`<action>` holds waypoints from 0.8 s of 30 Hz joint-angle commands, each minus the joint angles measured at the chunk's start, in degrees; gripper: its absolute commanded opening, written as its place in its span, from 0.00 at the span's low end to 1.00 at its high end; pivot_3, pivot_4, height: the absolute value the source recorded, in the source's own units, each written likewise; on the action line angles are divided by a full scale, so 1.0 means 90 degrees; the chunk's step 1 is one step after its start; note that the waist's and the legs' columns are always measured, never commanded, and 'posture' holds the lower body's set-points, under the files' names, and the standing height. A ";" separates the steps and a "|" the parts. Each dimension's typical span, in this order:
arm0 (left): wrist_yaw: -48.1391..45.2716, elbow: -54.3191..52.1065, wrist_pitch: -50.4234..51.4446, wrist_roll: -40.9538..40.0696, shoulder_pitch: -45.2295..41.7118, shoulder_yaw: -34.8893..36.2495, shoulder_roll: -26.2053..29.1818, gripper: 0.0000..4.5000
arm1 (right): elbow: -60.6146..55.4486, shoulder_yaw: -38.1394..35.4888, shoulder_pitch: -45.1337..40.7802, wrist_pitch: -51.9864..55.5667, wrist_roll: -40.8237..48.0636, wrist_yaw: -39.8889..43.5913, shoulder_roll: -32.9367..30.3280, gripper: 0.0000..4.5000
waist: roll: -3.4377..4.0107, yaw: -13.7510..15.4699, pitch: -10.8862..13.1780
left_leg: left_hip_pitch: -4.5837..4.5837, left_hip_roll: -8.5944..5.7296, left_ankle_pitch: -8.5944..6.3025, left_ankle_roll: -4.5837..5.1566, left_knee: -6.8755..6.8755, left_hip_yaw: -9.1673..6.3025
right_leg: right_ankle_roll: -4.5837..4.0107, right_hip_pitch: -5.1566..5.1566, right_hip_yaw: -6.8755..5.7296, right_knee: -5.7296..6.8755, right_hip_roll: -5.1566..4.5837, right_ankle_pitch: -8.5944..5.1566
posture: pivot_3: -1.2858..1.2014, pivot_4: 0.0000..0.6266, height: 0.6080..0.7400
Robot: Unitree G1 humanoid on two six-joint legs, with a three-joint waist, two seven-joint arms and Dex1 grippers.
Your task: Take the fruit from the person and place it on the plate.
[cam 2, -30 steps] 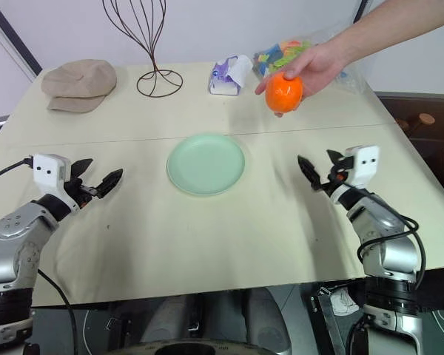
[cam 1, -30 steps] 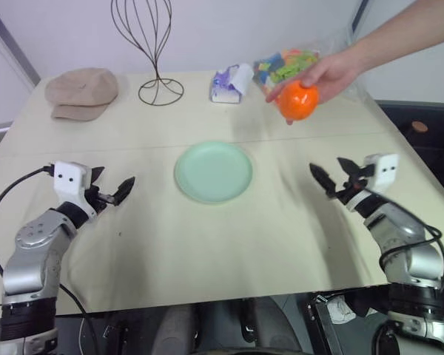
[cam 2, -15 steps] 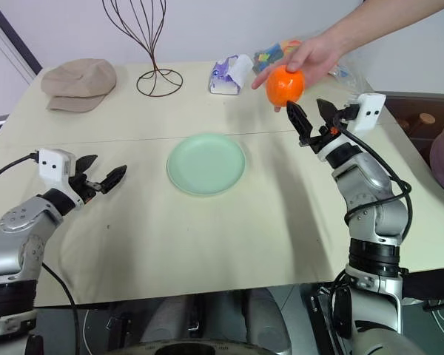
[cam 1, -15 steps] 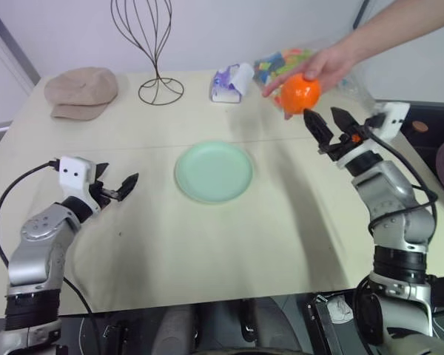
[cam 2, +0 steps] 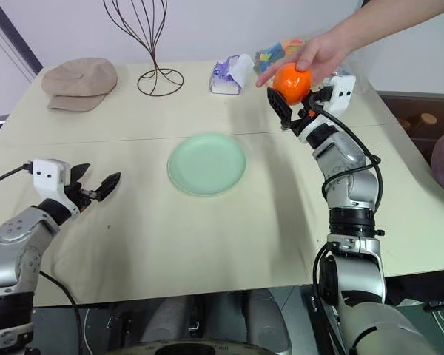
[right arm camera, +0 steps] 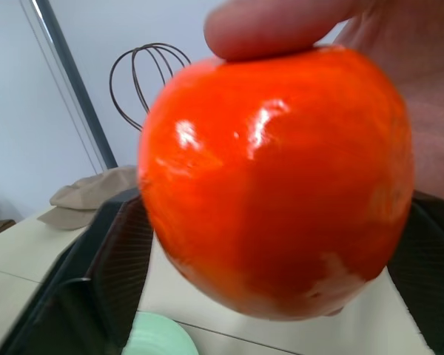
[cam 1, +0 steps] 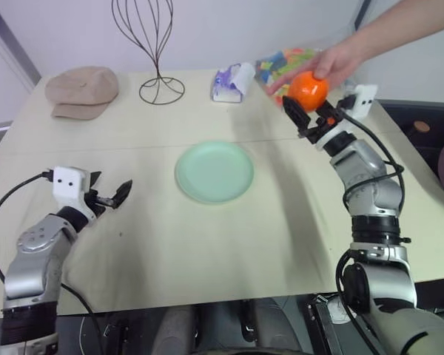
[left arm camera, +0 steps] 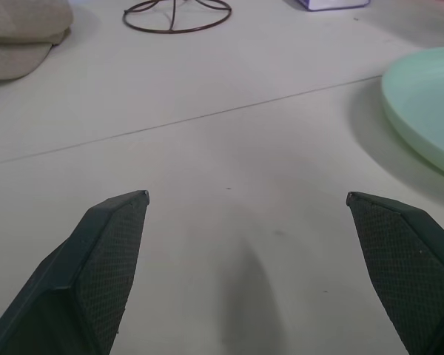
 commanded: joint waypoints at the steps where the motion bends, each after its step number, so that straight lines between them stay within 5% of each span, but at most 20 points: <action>1: 0.0022 -0.0229 -0.0174 0.0003 0.0061 0.0166 0.0020 1.00 | -0.0306 -0.0071 -0.0085 -0.0111 0.0007 0.0006 0.0012 0.67 | 0.0000 -0.0005 0.0000 | 0.0000 0.0000 0.0000 0.0000 0.0000 0.0000 | -0.0001 0.0000 0.0000 0.0000 0.0000 0.0000 | 0.52 0.24 1.00; 8: -0.0018 -0.0128 -0.0238 0.0027 0.0055 0.0091 0.0036 1.00 | -0.0775 0.0000 0.0070 0.0123 -0.0035 -0.0157 -0.0020 0.66 | 0.0001 -0.0006 0.0000 | -0.0002 0.0000 0.0000 -0.0001 -0.0006 0.0000 | -0.0003 -0.0007 0.0001 0.0000 -0.0004 0.0000 | 0.52 0.24 1.00; 13: -0.0106 -0.0029 -0.0254 0.0060 -0.0027 0.0033 0.0101 1.00 | -0.1609 0.1184 0.1032 0.0708 -0.0317 0.0640 -0.0196 0.66 | -0.0001 -0.0002 -0.0001 | -0.0003 0.0000 -0.0001 -0.0001 -0.0012 -0.0001 | -0.0005 -0.0008 0.0000 -0.0005 -0.0008 -0.0002 | 0.52 0.24 1.00; 24: -0.0161 -0.0028 -0.0244 0.0146 -0.0085 -0.0025 0.0061 1.00 | -0.0491 0.2062 0.0549 0.0457 -0.1230 0.0673 0.0501 0.66 | 0.0007 -0.0019 0.0004 | -0.0007 0.0000 -0.0001 -0.0001 -0.0013 0.0000 | -0.0011 -0.0017 0.0001 -0.0007 -0.0008 0.0001 | 0.52 0.24 1.00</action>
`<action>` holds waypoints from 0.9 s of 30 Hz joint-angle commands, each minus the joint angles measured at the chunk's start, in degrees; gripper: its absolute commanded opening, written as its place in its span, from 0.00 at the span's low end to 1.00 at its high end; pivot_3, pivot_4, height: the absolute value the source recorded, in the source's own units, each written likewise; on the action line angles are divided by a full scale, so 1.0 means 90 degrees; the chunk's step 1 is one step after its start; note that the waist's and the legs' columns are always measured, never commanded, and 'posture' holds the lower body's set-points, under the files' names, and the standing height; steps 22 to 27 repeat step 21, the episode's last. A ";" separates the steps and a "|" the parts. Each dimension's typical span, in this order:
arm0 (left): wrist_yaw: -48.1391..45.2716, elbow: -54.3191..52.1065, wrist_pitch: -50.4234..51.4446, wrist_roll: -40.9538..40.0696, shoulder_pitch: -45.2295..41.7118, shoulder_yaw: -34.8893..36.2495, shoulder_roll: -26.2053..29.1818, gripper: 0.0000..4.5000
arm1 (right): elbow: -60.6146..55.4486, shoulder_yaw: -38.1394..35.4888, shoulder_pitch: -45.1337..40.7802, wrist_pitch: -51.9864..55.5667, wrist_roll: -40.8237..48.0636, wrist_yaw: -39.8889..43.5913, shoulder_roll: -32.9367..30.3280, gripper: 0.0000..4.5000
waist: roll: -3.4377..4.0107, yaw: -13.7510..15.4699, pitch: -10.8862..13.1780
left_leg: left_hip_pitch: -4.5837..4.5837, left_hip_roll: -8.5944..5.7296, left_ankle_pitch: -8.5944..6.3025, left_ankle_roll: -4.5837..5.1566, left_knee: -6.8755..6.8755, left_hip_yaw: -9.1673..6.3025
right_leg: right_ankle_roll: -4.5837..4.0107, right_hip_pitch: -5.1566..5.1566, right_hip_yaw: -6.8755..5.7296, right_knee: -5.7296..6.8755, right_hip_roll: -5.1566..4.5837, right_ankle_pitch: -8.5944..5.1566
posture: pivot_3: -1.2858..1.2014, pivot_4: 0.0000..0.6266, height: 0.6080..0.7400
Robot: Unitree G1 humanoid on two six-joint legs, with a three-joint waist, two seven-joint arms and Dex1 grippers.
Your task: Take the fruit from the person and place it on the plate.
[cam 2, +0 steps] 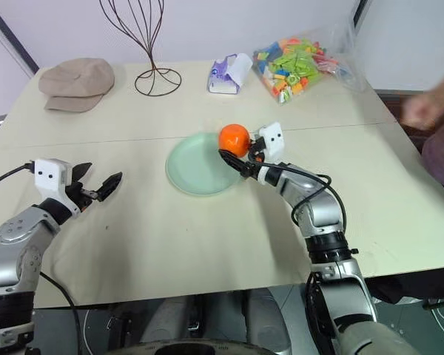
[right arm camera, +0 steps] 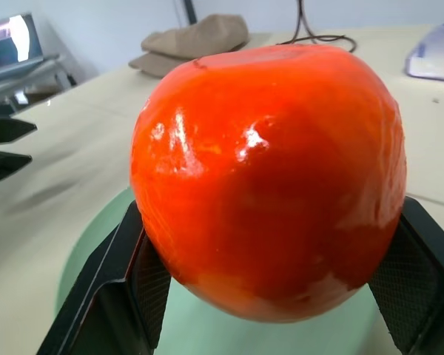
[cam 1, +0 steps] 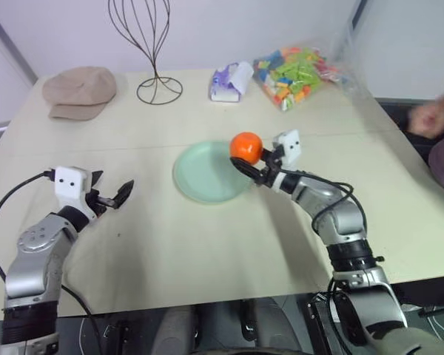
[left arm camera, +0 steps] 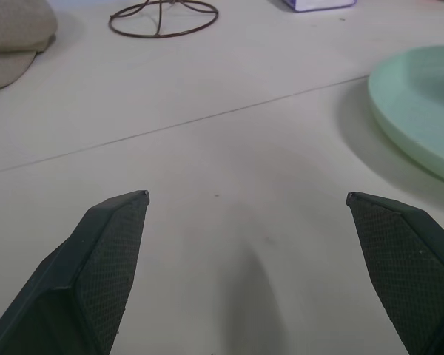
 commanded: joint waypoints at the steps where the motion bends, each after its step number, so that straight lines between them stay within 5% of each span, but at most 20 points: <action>1: 0.0007 -0.0147 -0.0139 0.0044 0.0003 0.0011 0.0003 1.00 | 0.0219 0.0206 -0.0326 -0.0142 -0.0308 0.0176 0.0004 0.66 | 0.0000 0.0008 0.0000 | -0.0001 0.0000 0.0000 0.0000 0.0000 0.0000 | 0.0000 0.0000 -0.0001 -0.0001 0.0000 0.0000 | 0.52 0.24 1.00; 2: 0.0012 -0.0170 -0.0141 0.0054 0.0022 0.0007 -0.0014 1.00 | 0.0277 0.0253 -0.0368 -0.0106 -0.0371 0.0232 -0.0026 0.89 | 0.0000 0.0016 0.0000 | -0.0002 0.0000 0.0000 0.0000 0.0000 0.0000 | 0.0000 0.0000 -0.0001 -0.0002 0.0000 0.0000 | 0.52 0.24 1.00; 4: 0.0032 -0.0221 -0.0133 0.0051 0.0064 0.0018 -0.0053 1.00 | 0.0303 0.0339 -0.0389 -0.0054 -0.0423 0.0460 -0.0106 0.99 | 0.0000 0.0017 0.0000 | -0.0003 -0.0001 0.0000 -0.0001 -0.0001 0.0000 | 0.0000 -0.0001 -0.0001 -0.0005 -0.0002 0.0000 | 0.52 0.24 1.00; 10: 0.0099 -0.0311 -0.0121 0.0037 0.0164 0.0097 -0.0089 1.00 | 0.0277 0.0114 -0.0519 -0.0164 -0.0517 0.0411 -0.0157 0.99 | 0.0000 0.0008 0.0000 | -0.0006 -0.0002 -0.0001 -0.0002 -0.0008 -0.0001 | -0.0001 -0.0002 -0.0001 -0.0015 -0.0007 0.0001 | 0.52 0.24 1.00; 17: 0.0190 -0.0306 -0.0029 -0.0050 0.0234 0.0360 0.0015 1.00 | -0.0615 -0.1494 -0.0165 0.0018 0.0194 -0.0091 -0.0696 0.99 | 0.0000 0.0053 0.0000 | -0.0008 -0.0008 -0.0001 -0.0003 -0.0047 -0.0001 | -0.0002 -0.0007 -0.0002 -0.0045 -0.0015 0.0002 | 0.52 0.24 1.00; 27: 0.0097 -0.0345 0.0121 -0.0162 0.0242 0.0351 0.0040 1.00 | -0.1158 -0.1781 0.0296 0.0266 0.0364 -0.0121 -0.1024 0.99 | -0.0004 0.0038 -0.0003 | -0.0008 -0.0018 -0.0001 -0.0003 -0.0081 0.0001 | 0.0005 -0.0007 -0.0005 -0.0071 -0.0026 0.0006 | 0.52 0.24 1.00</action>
